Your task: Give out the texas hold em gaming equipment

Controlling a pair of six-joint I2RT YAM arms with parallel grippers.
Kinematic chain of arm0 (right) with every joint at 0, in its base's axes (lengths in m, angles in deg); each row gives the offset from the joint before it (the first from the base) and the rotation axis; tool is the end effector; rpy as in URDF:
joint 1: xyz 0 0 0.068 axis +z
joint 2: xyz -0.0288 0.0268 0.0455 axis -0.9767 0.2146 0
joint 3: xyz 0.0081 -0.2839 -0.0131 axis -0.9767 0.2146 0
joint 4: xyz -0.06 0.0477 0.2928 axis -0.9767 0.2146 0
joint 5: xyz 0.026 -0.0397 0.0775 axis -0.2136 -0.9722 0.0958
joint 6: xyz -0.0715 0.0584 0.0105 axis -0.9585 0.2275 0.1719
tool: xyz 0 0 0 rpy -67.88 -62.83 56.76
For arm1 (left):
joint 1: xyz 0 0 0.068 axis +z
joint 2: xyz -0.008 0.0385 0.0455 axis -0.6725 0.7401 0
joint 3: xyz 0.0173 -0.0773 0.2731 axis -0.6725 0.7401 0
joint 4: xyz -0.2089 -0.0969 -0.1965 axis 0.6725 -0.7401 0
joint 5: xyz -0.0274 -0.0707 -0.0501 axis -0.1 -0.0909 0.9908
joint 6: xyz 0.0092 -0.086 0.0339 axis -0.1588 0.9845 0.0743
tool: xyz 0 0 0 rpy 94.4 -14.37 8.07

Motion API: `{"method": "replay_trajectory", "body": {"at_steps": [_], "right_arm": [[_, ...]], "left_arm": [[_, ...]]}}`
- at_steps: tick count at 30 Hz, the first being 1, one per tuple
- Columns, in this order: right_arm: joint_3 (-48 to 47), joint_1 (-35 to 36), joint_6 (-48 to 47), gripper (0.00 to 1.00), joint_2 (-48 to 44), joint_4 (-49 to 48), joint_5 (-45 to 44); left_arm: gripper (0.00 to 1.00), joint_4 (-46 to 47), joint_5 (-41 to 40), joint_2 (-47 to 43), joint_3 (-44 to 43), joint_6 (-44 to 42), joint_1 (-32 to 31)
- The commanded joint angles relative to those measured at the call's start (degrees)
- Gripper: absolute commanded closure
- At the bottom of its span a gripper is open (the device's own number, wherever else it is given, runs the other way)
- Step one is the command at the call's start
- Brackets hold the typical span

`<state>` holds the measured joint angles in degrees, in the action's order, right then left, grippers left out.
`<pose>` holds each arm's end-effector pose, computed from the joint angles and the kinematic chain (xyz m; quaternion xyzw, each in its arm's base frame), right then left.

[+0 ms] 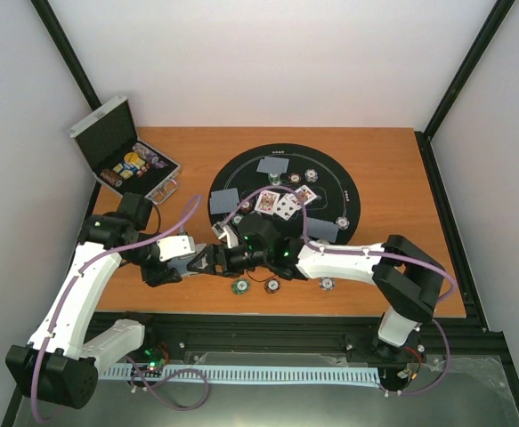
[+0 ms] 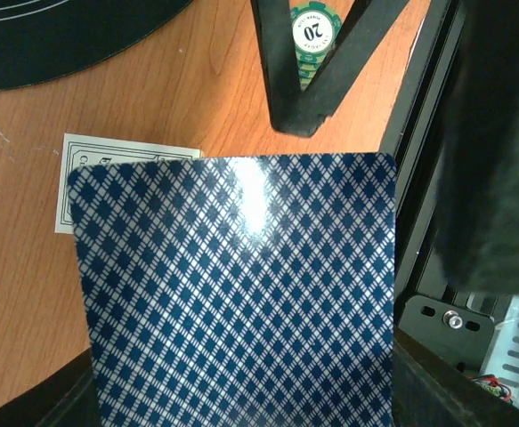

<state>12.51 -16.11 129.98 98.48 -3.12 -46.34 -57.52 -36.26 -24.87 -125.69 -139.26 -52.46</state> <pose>0.1695 0.4094 0.1947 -0.1709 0.7973 0.5770 0.0462 0.1780 -0.0617 0.2583 0.5573 0.8061 -0.1248 0.1553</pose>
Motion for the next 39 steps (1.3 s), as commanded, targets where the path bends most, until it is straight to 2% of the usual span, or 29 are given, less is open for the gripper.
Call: {"method": "replay_trajectory", "body": {"at_steps": [1,13,21,33,39], "right_arm": [[-2.5,0.9,2.6,0.13,2.7,-5.4,1.7],[-6.8,1.7,5.8,0.18,10.1,-11.2,2.6],[-7.5,0.9,8.3,0.27,15.1,-14.2,3.9],[-1.4,-1.7,11.6,0.4,14.6,-17.9,2.6],[-2.2,-1.7,10.4,0.4,12.8,-16.3,3.4]], "left_arm": [[0.99,-0.9,1.5,-0.1,-1.8,0.6,0.0],[0.99,-1.3,1.3,-0.2,-1.5,0.4,0.0],[0.99,-1.8,1.3,-0.4,-1.8,0.5,0.0],[0.99,-2.1,1.3,-0.4,-2.0,0.2,0.0],[0.99,-1.9,0.8,-0.2,-2.1,-0.1,0.0]]}}
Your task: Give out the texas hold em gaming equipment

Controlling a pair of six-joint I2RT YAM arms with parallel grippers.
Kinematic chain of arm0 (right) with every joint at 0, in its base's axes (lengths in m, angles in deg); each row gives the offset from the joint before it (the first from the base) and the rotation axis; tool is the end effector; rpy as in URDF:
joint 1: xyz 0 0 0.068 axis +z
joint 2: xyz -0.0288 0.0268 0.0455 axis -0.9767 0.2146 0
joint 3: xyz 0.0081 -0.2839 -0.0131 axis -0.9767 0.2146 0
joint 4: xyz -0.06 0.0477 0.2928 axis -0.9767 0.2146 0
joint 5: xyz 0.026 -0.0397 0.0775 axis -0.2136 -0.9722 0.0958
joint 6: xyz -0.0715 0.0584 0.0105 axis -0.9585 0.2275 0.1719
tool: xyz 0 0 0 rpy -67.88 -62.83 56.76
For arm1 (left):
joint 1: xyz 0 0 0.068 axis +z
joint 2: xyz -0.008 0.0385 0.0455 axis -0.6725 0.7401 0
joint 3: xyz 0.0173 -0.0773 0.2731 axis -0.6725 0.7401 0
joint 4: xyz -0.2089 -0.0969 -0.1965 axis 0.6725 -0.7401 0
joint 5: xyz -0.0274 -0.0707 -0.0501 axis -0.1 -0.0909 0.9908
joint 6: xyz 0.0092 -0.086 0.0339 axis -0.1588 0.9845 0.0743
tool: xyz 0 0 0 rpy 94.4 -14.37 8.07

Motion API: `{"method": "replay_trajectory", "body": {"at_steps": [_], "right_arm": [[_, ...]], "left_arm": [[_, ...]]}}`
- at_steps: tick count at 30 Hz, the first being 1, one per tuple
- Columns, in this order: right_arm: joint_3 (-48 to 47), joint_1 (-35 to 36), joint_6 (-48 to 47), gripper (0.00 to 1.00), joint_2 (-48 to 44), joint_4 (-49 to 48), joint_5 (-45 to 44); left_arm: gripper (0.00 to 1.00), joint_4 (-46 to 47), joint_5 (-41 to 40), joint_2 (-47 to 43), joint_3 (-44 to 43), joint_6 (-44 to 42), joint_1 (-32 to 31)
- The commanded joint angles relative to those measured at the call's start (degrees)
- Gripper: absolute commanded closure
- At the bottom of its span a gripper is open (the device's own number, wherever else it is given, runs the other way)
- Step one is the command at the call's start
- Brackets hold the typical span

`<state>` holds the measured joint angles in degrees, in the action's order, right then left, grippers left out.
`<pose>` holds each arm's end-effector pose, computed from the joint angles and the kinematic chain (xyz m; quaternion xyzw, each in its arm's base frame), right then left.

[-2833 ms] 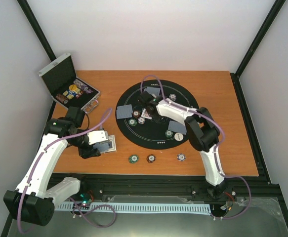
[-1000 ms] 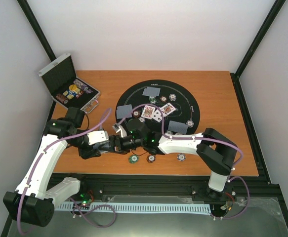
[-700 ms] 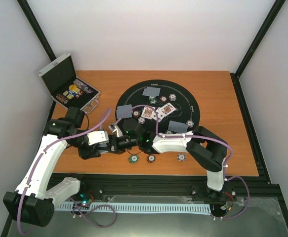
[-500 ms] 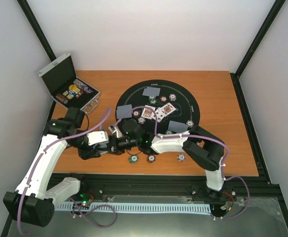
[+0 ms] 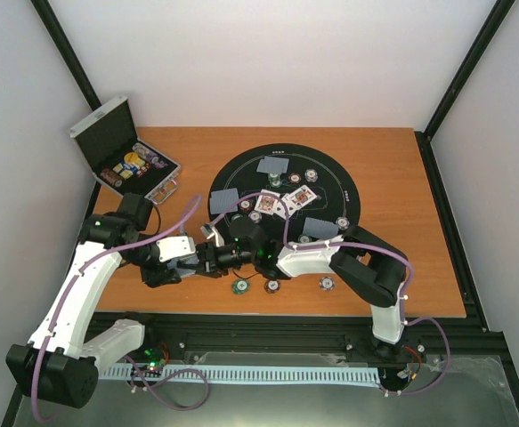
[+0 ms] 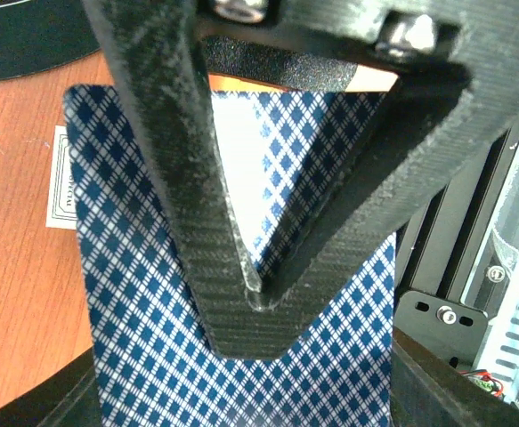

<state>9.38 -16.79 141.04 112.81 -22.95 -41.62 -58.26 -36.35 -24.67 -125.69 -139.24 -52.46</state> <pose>0.1884 0.4439 0.1526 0.1346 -0.7625 -0.6328 0.0021 0.1766 -0.0613 0.2573 0.5564 0.8077 -0.1274 0.1476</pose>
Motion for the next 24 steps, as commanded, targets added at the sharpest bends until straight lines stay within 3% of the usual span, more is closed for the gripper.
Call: {"method": "replay_trajectory", "body": {"at_steps": [1,13,19,24], "right_arm": [[0.8,-1.1,-0.7,0.39,-1.9,3.6,-0.9],[-0.5,-1.8,-5.7,0.41,-6.7,11.6,1.2],[-1.1,-2.3,-6.8,0.5,-7.1,13.2,1.8],[-1.7,-2.5,-8.7,0.65,-9.1,16.7,1.1]], "left_arm": [[0.99,-1.2,0.9,-0.3,-2.1,-0.2,0.0],[0.99,-1.2,0.8,-0.1,-1.9,-0.3,0.0],[0.99,-1.4,0.6,-0.2,-1.9,-0.3,0.0],[0.99,-1.2,0.6,-0.4,-1.5,-0.3,0.0]]}}
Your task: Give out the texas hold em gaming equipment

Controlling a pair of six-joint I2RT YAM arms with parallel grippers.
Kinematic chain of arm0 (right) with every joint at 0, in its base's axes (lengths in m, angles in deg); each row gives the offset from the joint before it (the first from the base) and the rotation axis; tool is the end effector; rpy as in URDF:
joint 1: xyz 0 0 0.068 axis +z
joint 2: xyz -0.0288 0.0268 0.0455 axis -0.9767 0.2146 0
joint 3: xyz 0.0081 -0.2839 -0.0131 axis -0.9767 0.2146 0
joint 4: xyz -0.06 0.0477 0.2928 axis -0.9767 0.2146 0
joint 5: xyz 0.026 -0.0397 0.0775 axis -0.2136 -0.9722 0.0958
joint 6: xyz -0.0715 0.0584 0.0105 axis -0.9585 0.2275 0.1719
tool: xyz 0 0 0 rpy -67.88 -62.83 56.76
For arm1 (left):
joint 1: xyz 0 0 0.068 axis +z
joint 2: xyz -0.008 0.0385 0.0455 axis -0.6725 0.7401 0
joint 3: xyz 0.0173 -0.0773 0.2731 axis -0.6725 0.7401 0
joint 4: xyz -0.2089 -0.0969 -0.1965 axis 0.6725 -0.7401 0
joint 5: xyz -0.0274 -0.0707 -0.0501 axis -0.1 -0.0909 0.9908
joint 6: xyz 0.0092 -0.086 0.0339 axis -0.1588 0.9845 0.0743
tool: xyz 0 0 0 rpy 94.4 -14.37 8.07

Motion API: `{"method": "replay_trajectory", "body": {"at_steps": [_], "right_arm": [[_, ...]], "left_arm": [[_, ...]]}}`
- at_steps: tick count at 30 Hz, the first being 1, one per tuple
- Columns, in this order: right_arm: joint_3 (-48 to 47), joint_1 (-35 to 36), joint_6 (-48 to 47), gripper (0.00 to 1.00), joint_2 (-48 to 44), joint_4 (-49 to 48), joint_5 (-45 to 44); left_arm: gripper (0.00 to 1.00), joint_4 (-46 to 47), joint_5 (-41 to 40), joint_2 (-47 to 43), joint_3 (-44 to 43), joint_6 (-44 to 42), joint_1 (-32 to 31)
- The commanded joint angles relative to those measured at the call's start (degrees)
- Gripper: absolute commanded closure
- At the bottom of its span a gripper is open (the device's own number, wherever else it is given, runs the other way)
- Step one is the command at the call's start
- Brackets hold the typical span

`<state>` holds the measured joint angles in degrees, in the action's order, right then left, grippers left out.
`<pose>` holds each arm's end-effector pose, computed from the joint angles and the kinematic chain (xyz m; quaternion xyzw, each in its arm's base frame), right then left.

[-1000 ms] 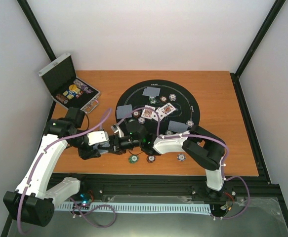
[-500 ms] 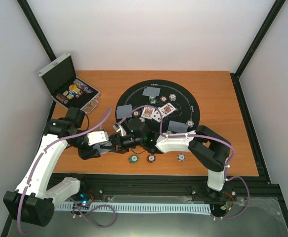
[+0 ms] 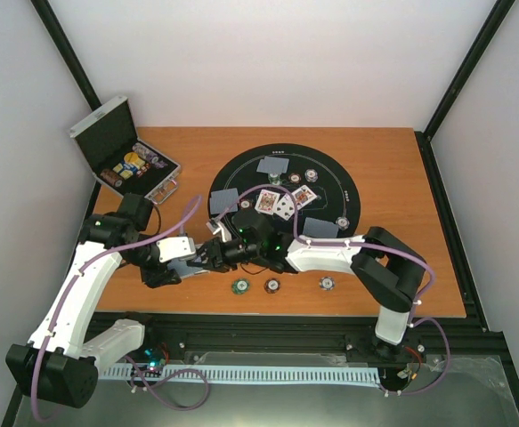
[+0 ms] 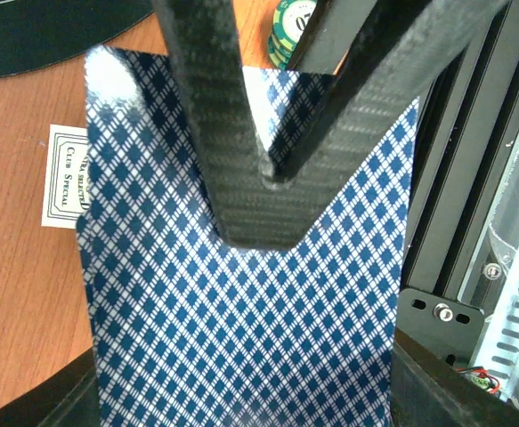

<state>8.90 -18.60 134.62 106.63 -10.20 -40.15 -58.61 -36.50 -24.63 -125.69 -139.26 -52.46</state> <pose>0.1935 0.4263 0.1755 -0.1566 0.7822 0.6030 0.0052 0.1758 -0.0610 0.2569 0.5562 0.8084 -0.1276 0.1441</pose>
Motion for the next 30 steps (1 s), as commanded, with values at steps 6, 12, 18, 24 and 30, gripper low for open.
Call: {"method": "replay_trajectory", "body": {"at_steps": [6,12,18,24,30], "right_arm": [[-1.5,-0.8,-3.4,0.81,-4.5,6.6,-0.7],[-1.5,-1.0,-4.1,0.87,-5.4,7.8,-0.7],[-1.4,-1.3,-5.9,0.91,-7.0,10.2,-1.0],[0.0,-2.8,-6.1,0.97,-8.7,11.2,-0.6],[0.0,-3.5,-6.3,0.97,-9.8,11.1,0.2]], "left_arm": [[0.99,-0.7,0.9,0.0,-1.5,-0.1,0.0],[0.99,-0.5,0.9,0.0,-1.4,-0.1,0.0],[0.99,-0.1,0.3,0.0,-0.6,-0.2,0.0],[0.99,0.0,0.2,-0.1,-0.4,-0.3,0.0],[0.99,0.1,0.0,0.3,-0.6,-0.3,0.0]]}}
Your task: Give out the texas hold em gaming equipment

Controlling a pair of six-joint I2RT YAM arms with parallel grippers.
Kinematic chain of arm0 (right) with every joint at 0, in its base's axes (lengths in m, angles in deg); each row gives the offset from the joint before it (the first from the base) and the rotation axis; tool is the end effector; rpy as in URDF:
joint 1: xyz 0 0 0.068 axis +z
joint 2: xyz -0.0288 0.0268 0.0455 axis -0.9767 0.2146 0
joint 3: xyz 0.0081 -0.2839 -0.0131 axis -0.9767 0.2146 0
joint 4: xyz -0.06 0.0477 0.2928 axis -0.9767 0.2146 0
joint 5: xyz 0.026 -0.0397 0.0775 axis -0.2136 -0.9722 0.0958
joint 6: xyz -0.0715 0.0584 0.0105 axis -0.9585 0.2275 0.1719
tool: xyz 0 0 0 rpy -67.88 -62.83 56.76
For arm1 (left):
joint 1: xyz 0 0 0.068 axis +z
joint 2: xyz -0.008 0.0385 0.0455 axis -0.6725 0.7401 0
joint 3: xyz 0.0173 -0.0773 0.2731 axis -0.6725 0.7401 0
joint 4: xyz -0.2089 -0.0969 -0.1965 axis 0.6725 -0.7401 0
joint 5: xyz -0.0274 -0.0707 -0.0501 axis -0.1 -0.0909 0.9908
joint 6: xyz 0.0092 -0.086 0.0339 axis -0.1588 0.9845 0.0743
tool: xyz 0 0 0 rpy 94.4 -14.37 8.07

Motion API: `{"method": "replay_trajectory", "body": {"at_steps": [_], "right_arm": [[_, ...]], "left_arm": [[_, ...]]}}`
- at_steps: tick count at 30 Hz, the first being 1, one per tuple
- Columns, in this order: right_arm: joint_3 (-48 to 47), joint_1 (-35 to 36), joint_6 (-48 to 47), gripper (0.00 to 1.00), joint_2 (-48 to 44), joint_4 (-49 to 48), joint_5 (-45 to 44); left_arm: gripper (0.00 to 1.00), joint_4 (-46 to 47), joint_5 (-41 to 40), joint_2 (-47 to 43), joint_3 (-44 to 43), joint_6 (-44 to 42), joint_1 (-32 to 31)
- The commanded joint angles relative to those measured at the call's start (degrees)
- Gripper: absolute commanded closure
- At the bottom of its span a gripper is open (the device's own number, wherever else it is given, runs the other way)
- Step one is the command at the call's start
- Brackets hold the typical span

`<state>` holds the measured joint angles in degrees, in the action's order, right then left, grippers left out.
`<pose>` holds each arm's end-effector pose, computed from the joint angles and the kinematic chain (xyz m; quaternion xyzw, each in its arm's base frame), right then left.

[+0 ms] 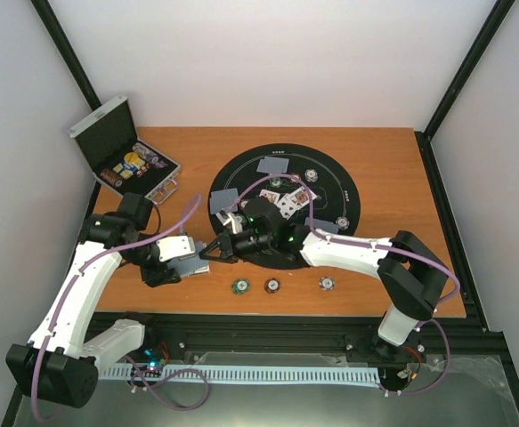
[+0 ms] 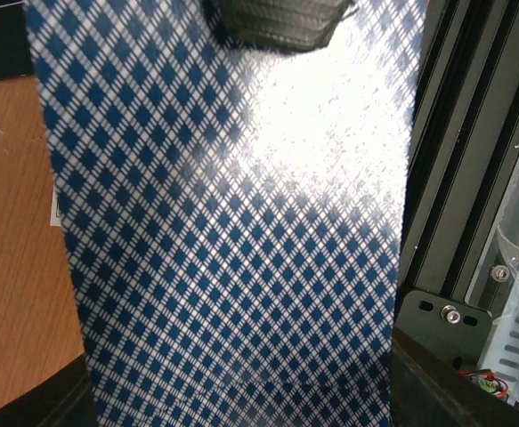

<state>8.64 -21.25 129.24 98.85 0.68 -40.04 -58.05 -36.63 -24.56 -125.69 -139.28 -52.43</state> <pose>0.2018 0.4002 0.2122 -0.1684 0.7908 0.5876 0.0323 0.1775 -0.0610 0.2569 0.5566 0.8080 -0.1247 0.1475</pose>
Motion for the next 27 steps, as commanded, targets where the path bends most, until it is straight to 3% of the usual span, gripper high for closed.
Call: {"method": "replay_trajectory", "body": {"at_steps": [1,16,27], "right_arm": [[0.3,-0.9,-1.0,0.97,-2.1,0.3,0.2],[3.4,-6.1,-3.8,0.97,-9.5,6.4,-0.7],[3.4,-25.6,-12.9,0.97,-19.5,24.1,-0.9]], "left_arm": [[0.99,-0.5,0.2,0.2,-0.6,-0.3,0.0],[0.99,-0.5,0.0,0.2,-0.3,-0.4,0.0],[0.99,0.1,-0.1,0.2,-0.2,-0.1,-0.1]]}}
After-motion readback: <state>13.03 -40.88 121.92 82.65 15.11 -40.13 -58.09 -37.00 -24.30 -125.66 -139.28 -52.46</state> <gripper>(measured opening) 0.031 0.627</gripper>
